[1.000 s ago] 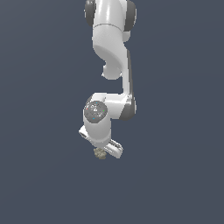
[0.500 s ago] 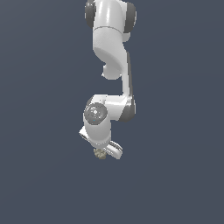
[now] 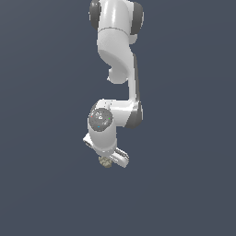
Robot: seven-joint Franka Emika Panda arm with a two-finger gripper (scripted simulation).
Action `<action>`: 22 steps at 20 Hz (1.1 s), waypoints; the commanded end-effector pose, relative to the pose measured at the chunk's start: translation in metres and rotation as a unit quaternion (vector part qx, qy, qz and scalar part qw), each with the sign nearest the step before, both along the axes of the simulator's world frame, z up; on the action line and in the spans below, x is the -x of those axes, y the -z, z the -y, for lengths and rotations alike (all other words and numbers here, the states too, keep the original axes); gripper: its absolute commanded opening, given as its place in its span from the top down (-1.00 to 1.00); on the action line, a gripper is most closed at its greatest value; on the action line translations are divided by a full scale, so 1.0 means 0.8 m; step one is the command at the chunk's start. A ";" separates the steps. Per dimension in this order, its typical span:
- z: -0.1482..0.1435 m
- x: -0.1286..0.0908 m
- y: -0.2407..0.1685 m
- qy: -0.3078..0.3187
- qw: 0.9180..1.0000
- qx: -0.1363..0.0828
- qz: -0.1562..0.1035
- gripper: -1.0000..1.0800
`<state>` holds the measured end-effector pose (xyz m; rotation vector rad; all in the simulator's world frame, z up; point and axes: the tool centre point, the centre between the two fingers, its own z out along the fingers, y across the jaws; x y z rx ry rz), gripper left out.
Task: Pick up the object and move it to a goal position.
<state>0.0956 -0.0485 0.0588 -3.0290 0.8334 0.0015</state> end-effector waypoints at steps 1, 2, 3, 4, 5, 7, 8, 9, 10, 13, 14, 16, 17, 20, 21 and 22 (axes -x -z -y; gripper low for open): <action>0.005 0.001 -0.005 0.000 1.000 0.000 0.000 1.00; 0.008 0.001 -0.008 0.000 1.000 0.000 0.000 1.00; 0.013 0.002 -0.012 0.000 1.000 0.000 0.000 1.00; 0.018 0.003 -0.018 0.000 1.000 0.000 0.000 1.00; 0.024 0.004 -0.024 0.000 1.000 0.000 0.000 1.00; 0.040 0.007 -0.038 0.000 1.000 0.000 0.000 1.00; 0.049 0.009 -0.047 0.000 1.000 0.000 0.000 1.00; 0.058 0.011 -0.057 0.000 1.000 0.000 0.000 1.00; 0.069 0.012 -0.067 0.000 1.000 0.000 0.000 1.00; 0.101 0.018 -0.098 0.001 1.000 0.000 0.000 1.00; 0.111 0.020 -0.109 0.001 1.000 0.000 0.000 1.00; 0.132 0.023 -0.129 0.001 1.000 0.000 0.000 1.00; 0.142 0.025 -0.139 0.001 1.000 0.000 0.000 1.00; 0.173 0.029 -0.169 0.001 1.000 0.000 0.000 1.00; 0.183 0.030 -0.179 0.001 1.000 0.000 0.000 1.00; 0.192 0.031 -0.188 0.000 1.000 0.000 0.000 1.00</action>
